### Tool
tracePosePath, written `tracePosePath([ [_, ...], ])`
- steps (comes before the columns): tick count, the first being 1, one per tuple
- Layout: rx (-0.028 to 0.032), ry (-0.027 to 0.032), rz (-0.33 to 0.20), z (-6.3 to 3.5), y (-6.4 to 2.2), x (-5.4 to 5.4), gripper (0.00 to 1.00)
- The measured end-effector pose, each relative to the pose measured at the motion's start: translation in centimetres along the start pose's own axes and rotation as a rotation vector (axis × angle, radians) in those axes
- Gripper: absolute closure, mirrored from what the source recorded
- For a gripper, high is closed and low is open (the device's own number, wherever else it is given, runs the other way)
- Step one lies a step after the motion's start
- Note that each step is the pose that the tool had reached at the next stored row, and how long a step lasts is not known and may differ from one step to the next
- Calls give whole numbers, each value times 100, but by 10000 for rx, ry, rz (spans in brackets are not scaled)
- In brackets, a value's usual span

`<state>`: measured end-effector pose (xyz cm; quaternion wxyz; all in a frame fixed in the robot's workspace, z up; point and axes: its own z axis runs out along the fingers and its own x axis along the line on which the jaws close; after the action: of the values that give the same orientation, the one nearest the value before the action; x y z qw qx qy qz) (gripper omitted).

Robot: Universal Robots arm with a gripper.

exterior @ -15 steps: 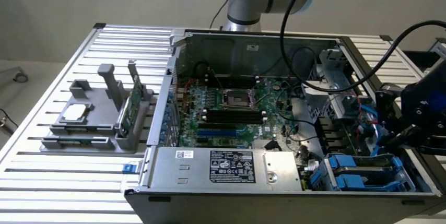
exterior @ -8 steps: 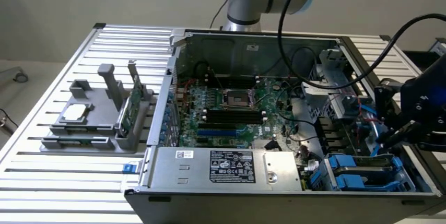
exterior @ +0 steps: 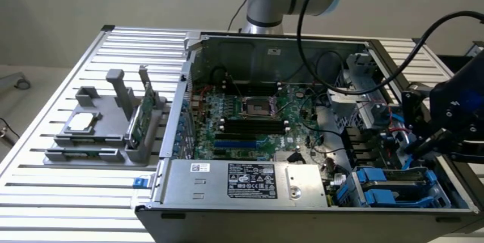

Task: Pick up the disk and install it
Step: 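Insert the first disk wire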

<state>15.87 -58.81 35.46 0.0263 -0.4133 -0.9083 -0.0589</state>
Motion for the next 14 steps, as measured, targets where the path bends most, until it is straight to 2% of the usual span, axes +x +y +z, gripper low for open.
tracePosePath([
  [14,-64,-56,664,-9,-27,26,83],
])
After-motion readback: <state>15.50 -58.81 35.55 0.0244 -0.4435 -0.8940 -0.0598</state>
